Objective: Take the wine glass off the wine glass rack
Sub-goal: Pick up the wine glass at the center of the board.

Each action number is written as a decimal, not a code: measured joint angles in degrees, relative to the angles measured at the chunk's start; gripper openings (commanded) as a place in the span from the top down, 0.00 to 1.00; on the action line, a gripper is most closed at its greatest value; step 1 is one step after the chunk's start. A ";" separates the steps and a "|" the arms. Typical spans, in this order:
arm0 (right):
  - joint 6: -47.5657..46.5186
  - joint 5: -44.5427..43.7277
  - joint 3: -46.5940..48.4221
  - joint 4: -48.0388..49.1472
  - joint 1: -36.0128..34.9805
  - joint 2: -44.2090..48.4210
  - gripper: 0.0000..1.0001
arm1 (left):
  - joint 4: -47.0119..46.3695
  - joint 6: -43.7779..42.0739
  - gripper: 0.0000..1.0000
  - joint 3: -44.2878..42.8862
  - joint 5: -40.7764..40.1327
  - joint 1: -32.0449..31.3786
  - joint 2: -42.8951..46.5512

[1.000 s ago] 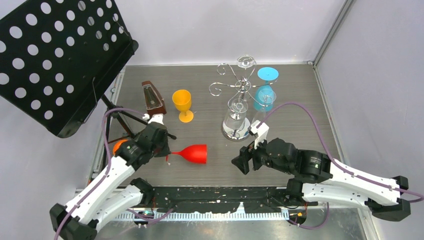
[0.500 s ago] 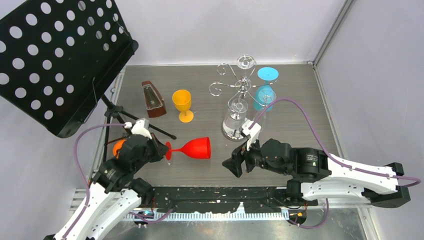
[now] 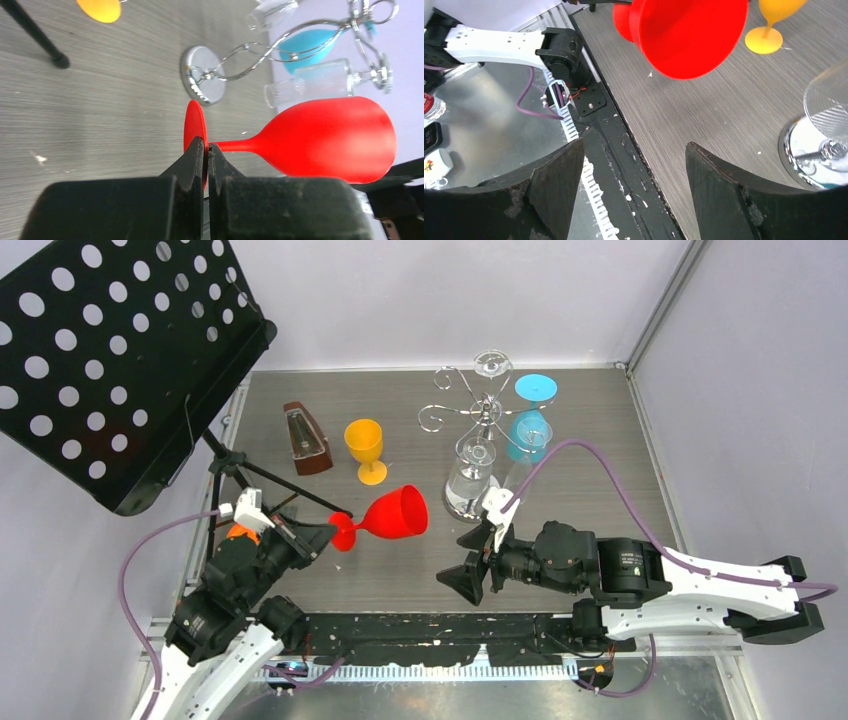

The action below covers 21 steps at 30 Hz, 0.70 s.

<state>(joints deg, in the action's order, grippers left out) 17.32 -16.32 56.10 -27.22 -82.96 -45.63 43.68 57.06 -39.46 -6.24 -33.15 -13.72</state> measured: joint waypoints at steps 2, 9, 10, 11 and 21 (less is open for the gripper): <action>-1.20 0.72 0.00 1.01 -0.33 0.00 0.20 | -2.14 2.58 1.00 1.05 0.57 0.00 1.84; -4.26 2.08 -0.59 7.80 -1.20 -0.17 0.20 | -9.27 11.10 1.00 7.19 2.95 0.00 6.97; -4.72 2.01 -0.96 9.03 -1.44 -0.28 0.20 | -10.08 12.17 1.00 7.87 3.37 0.00 7.45; -5.20 1.79 -1.36 10.38 -1.68 -0.50 0.20 | -10.93 13.27 1.00 8.39 3.80 0.00 7.87; -9.75 -3.32 -4.59 22.25 -4.57 -5.62 0.20 | -18.23 21.73 1.00 11.67 6.23 0.00 12.72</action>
<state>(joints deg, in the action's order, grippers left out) 7.57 -19.64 51.51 -4.97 -87.53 -51.24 25.45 78.78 -27.79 -0.01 -33.15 -0.99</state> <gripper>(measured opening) 0.802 0.002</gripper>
